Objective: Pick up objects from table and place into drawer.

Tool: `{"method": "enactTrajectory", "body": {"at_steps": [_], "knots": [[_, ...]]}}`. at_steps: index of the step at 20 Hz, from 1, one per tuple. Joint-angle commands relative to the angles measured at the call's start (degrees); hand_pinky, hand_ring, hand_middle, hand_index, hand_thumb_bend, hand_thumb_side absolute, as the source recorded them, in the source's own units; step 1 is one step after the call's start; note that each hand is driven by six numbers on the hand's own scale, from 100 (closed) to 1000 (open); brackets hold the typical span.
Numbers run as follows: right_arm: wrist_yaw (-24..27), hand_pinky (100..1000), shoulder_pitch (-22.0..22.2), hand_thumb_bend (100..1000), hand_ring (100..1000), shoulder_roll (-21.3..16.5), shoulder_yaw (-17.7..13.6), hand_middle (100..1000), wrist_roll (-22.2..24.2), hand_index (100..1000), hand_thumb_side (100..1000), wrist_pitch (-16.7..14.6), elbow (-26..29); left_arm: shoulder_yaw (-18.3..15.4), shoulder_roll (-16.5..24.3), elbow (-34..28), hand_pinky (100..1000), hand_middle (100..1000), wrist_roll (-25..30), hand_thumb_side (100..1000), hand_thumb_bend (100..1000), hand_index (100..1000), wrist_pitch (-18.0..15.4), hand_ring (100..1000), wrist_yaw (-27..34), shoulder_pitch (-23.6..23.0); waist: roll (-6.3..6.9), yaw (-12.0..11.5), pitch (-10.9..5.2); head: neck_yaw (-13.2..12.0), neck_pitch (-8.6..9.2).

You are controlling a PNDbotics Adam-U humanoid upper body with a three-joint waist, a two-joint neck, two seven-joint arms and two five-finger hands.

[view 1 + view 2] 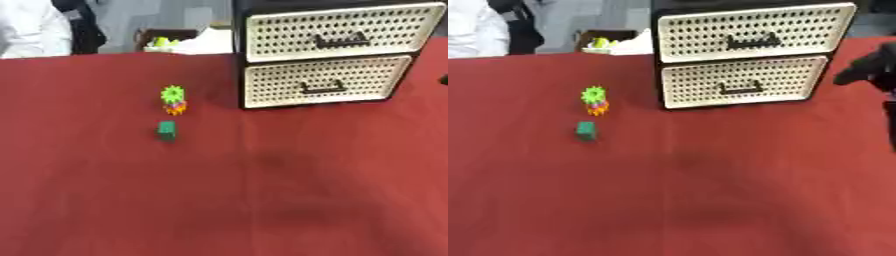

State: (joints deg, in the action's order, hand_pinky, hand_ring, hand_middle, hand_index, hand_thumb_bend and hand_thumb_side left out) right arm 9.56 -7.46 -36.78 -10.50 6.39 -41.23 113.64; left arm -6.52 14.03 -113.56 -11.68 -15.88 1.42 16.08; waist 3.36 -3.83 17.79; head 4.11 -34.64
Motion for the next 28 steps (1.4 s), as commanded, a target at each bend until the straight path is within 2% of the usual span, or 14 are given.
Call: {"method": "enactTrajectory", "body": {"at_steps": [1,3,6,7,8,10,11,12,13,16,18,22,28], "knots": [[-4.9,597,0.6,100,588,-5.2,-1.0,572,-2.7,867,756,-2.6,1.0,-0.2,1.0,-1.0,704,664,0.2,833,100,774,0.0,698,-0.4,0.1,-0.26,-0.2,-0.66,-0.1,0.60],[-7.9,574,1.3,100,538,-7.3,-1.2,549,-4.6,872,794,-4.1,1.0,-0.3,0.9,-1.0,704,664,0.2,837,100,774,0.1,698,-0.5,0.0,-0.33,-0.3,-0.53,0.0,1.06],[-11.5,574,2.0,100,538,-8.8,-0.9,549,-7.6,872,794,-5.2,1.0,-0.3,0.8,-1.0,704,664,0.3,837,100,774,0.2,698,-0.6,-0.1,-0.37,-0.3,-0.45,0.0,1.33],[-12.4,505,2.1,100,458,-9.1,-0.8,487,-8.4,876,881,-5.3,1.0,-0.3,0.8,-1.0,704,664,0.3,840,100,773,0.2,698,-0.7,-0.1,-0.41,-0.4,-0.46,0.0,1.37],[-14.0,485,2.5,100,443,-11.0,-1.0,473,-8.9,876,898,-5.5,1.0,-0.3,0.7,-1.0,704,664,0.3,840,100,774,0.3,698,-0.7,-0.3,-0.55,-0.6,-0.57,0.1,1.51],[-17.2,344,3.2,100,319,-14.0,-1.4,351,-10.1,872,967,-5.8,1.0,-0.3,0.7,-1.0,704,665,0.3,843,100,773,0.4,699,-0.7,-0.5,-0.71,-0.8,-0.81,0.1,1.75],[-18.6,292,3.5,100,277,-15.1,-1.5,296,-10.8,867,966,-5.8,1.0,-0.3,0.6,-1.0,704,665,0.3,843,100,773,0.5,699,-0.7,-0.6,-0.77,-0.8,-0.90,0.2,1.84],[-19.7,292,3.7,100,277,-16.0,-1.4,296,-11.5,867,966,-5.7,1.0,-0.3,0.6,-1.0,704,665,0.4,843,100,773,0.6,699,-0.7,-0.7,-0.81,-0.8,-0.96,0.3,1.88],[-20.7,221,3.8,100,221,-16.7,-1.3,224,-12.1,854,984,-5.6,1.0,-0.3,0.6,-1.0,704,665,0.4,845,100,773,0.7,699,-0.7,-0.7,-0.84,-0.8,-1.00,0.3,1.93],[-23.7,187,4.1,100,191,-19.3,-1.1,201,-13.4,846,987,-4.9,1.0,-0.2,0.5,-1.0,703,665,0.6,846,100,773,0.8,699,-0.7,-0.9,-0.91,-0.7,-1.08,0.5,1.98],[-25.3,103,4.1,100,111,-20.9,-0.7,119,-14.4,831,980,-4.2,1.0,-0.1,0.5,-1.0,703,665,0.7,845,100,773,0.8,699,-0.7,-0.9,-0.94,-0.8,-1.13,0.6,2.02],[-26.5,100,4.2,100,100,-23.5,0.5,100,-16.3,796,1000,-1.3,1.0,0.1,0.7,-1.0,704,666,0.9,845,100,773,0.8,700,-0.6,-0.9,-0.99,-1.1,-1.26,1.1,2.31],[-24.5,100,3.4,100,100,-26.5,1.6,100,-18.1,711,1000,3.3,1.0,0.3,0.8,-1.0,704,666,1.2,844,100,773,0.8,700,-0.4,-0.9,-1.07,-1.4,-1.55,1.5,2.48]]}}
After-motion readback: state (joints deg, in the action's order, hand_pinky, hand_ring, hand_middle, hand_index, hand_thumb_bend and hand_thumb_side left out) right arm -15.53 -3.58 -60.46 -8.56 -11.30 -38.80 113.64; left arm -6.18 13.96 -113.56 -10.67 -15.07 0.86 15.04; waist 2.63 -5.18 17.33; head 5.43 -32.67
